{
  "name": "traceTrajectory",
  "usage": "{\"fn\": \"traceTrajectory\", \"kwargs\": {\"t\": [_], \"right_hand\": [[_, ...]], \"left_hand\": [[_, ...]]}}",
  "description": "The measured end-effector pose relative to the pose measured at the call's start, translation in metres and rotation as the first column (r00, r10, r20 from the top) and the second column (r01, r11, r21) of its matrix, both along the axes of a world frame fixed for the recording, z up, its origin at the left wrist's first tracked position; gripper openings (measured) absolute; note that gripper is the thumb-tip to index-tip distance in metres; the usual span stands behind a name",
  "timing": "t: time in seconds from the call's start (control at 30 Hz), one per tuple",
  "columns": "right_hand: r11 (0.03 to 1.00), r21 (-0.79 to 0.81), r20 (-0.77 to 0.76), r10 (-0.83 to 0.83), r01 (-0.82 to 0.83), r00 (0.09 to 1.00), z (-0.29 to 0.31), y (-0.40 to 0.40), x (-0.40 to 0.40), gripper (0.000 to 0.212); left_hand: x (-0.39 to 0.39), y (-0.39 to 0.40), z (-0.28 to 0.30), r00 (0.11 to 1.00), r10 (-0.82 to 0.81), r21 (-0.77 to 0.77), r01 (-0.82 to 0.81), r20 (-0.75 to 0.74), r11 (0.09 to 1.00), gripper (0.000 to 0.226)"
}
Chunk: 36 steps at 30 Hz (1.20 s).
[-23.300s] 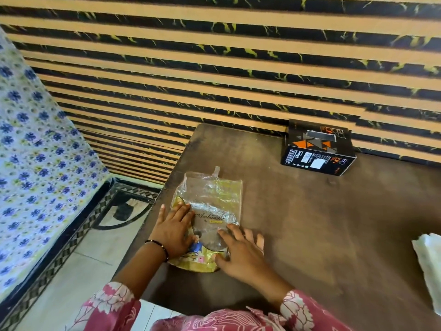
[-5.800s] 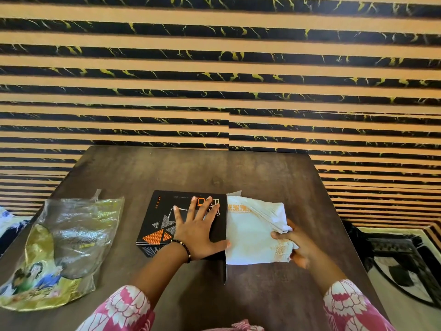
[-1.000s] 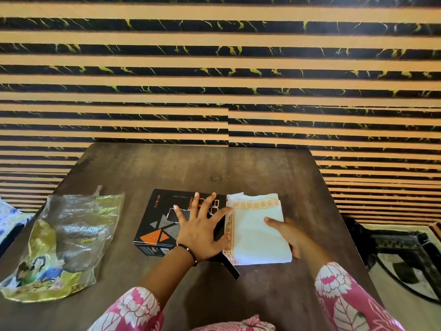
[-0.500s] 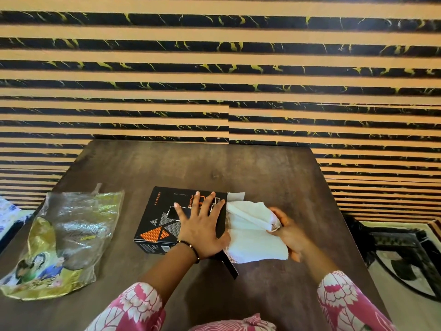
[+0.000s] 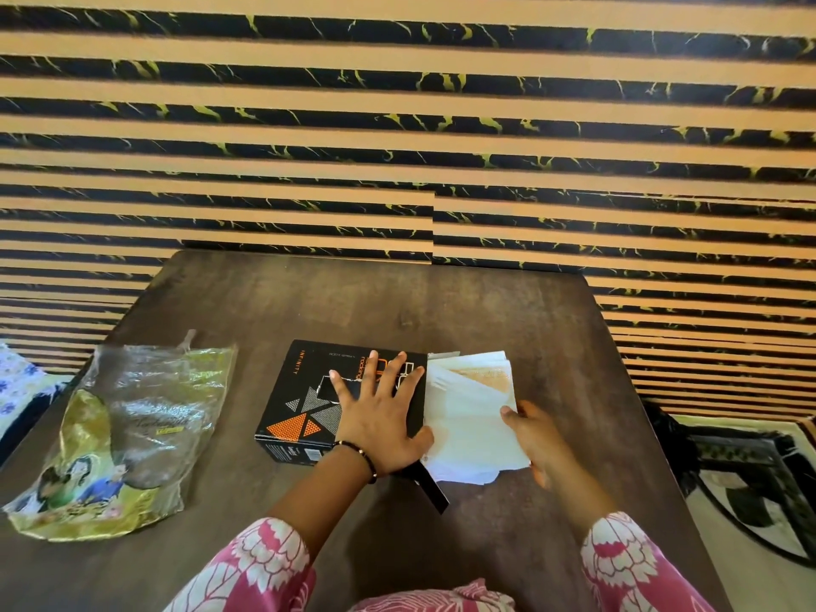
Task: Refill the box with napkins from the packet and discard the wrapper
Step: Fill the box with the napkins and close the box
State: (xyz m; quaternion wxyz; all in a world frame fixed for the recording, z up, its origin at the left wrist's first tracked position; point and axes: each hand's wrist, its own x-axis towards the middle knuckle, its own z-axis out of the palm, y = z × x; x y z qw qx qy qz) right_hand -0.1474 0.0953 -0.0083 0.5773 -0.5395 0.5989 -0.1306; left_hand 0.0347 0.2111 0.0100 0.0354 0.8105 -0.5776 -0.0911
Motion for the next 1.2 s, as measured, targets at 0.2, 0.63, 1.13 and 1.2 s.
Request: {"fn": "traceTrajectory", "kwargs": {"t": [0.2,0.63,1.13,1.2], "right_hand": [[0.971,-0.188,-0.272,0.09,-0.144,0.958,0.003,0.034,0.043,0.037],[0.982,0.095,0.114,-0.174,0.164,0.978,-0.004,0.038,0.031,0.03],[0.833,0.554,0.384,-0.256,0.001,0.887,0.02,0.005,-0.002,0.032],[0.838,0.545,0.392,-0.234,-0.02,0.89,0.023,0.005,0.002,0.021]], "left_hand": [[-0.001,-0.002,0.001,1.0,-0.005,0.016,0.005,0.014,1.0,0.078],[0.0,-0.002,0.001,1.0,-0.011,0.012,0.011,0.009,1.0,0.078],[0.0,0.0,0.001,1.0,-0.012,-0.014,0.012,-0.005,1.0,0.076],[0.0,0.0,0.002,1.0,-0.014,-0.012,0.013,-0.005,1.0,0.076]]}}
